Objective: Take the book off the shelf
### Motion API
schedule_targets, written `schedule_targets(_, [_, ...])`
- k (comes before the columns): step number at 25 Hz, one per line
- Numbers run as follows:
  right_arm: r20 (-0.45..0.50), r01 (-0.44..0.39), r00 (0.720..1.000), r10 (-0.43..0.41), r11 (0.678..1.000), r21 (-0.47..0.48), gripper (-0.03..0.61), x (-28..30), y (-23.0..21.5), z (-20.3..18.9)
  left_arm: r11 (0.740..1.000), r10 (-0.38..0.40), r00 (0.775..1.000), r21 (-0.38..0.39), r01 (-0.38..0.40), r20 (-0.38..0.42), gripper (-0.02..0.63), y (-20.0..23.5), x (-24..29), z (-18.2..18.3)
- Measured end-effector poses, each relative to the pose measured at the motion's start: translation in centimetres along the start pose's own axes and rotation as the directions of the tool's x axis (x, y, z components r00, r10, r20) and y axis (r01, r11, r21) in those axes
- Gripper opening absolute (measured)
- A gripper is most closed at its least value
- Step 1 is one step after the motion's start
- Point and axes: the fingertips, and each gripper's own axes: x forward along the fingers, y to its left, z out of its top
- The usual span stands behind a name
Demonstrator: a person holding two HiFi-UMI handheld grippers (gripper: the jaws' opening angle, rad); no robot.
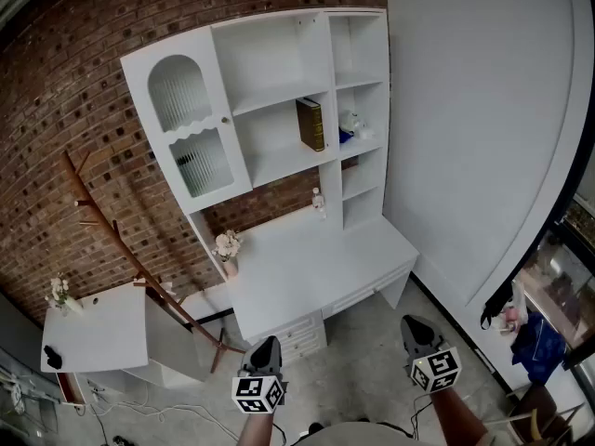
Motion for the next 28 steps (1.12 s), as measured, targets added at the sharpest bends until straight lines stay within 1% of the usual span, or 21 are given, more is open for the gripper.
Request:
schedule_targets(8, [-0.001,0.001,1.0,-0.001,1.0,0.004,0.032,0.0,0.3,0.0,1.0,-0.01,1.0,0.003,0.01,0.003,0.026,0.0,0.1,0.2])
schedule_targets(17, [0.005,0.004,1.0,-0.004,1.0,0.006,0.032,0.0,-0.7,0.2,1.0,-0.014,1.0,0.007,0.014,0.007,0.026,-1.0,0.7,0.4])
schedule_targets(23, [0.006,0.008,1.0,-0.008,1.0,0.007,0.034,-0.1,-1.9,0.3,0.999,-0.031,0.999,0.027,0.03,0.042,0.026,-2.4,1.1,1.2])
schedule_targets(28, [0.016,-0.021,1.0,0.021,1.0,0.002,0.034,0.0,-2.7,0.8,0.999,-0.023,0.998,0.029,0.021,0.062,0.026,-3.6,1.6,2.0])
